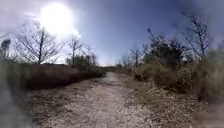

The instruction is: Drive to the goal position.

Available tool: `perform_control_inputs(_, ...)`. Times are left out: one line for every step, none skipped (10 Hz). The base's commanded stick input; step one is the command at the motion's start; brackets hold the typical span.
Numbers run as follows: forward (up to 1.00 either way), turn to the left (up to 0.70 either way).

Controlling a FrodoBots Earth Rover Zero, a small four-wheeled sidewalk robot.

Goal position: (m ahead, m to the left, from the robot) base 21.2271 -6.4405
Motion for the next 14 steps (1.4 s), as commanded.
perform_control_inputs(0.7, 0.01)
perform_control_inputs(0.7, 0.01)
perform_control_inputs(0.7, 0.0)
perform_control_inputs(0.7, 0.0)
perform_control_inputs(0.7, -0.03)
perform_control_inputs(0.7, -0.06)
perform_control_inputs(0.7, -0.09)
perform_control_inputs(0.7, -0.09)
perform_control_inputs(0.7, -0.04)
perform_control_inputs(0.7, -0.06)
perform_control_inputs(0.7, -0.08)
perform_control_inputs(0.7, -0.08)
perform_control_inputs(0.7, -0.09)
perform_control_inputs(0.7, -0.1)
